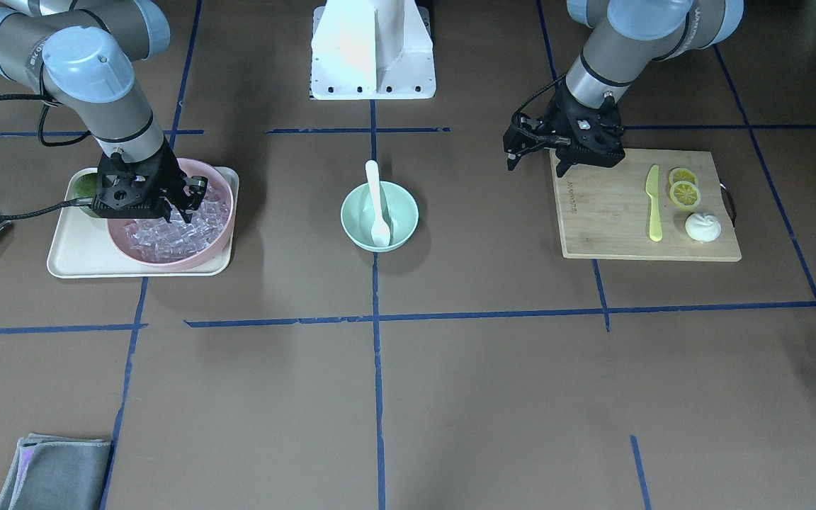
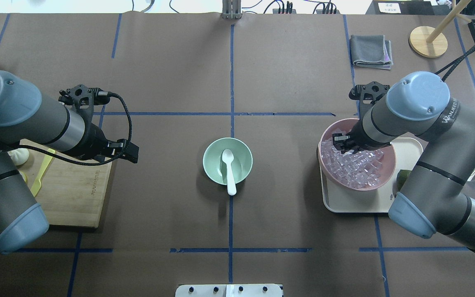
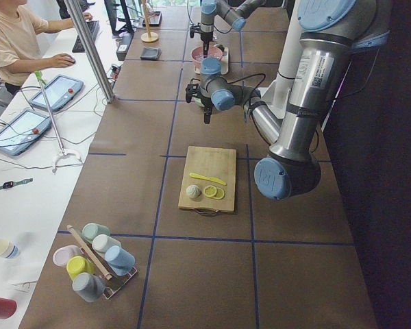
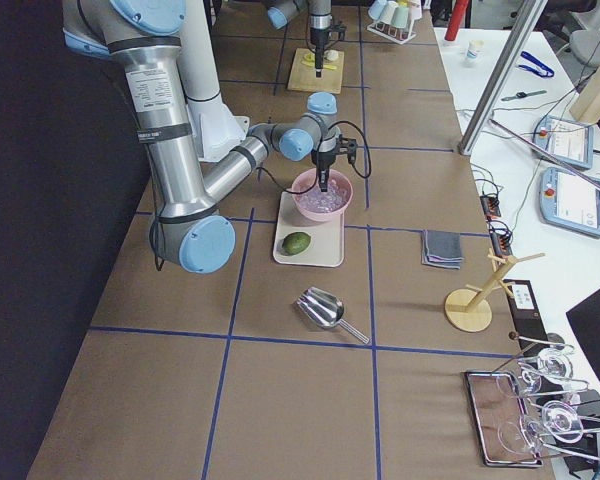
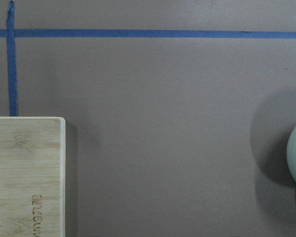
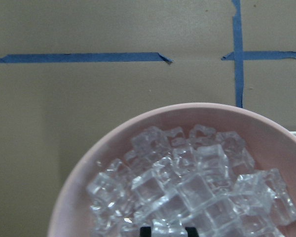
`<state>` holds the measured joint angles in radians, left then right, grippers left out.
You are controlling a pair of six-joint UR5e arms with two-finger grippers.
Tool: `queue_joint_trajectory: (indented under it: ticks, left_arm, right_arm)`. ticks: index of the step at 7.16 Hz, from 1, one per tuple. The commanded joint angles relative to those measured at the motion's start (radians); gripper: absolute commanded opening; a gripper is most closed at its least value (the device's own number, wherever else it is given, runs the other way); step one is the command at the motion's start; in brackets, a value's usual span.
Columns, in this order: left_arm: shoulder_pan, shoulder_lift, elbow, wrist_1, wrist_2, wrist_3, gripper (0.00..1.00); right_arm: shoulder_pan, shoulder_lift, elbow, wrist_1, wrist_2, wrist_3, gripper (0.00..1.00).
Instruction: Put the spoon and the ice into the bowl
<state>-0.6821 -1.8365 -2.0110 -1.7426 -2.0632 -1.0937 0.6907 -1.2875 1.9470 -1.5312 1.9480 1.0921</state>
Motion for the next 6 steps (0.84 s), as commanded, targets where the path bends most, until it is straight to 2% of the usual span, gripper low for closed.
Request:
queue_joint_trajectory:
  ticks: [1, 2, 4, 6]
  left_arm:
    - [0.0, -0.001, -0.002, 0.0, 0.0, -0.003, 0.9]
    - [0.003, -0.001, 0.0, 0.0, 0.0, -0.005, 0.9]
    - [0.003, -0.003, -0.002, 0.0, -0.002, -0.006, 0.91]
    - [0.003, -0.003, 0.0, 0.002, -0.003, -0.008, 0.91]
  right_arm:
    - [-0.061, 0.141, 0.024, -0.004, -0.004, 0.224, 0.0]
    - [-0.121, 0.222, 0.001, -0.001, -0.039, 0.34, 0.0]
    - [-0.187, 0.345, -0.086, 0.02, -0.099, 0.411, 0.01]
    - [-0.212, 0.364, -0.237, 0.222, -0.119, 0.457, 0.04]
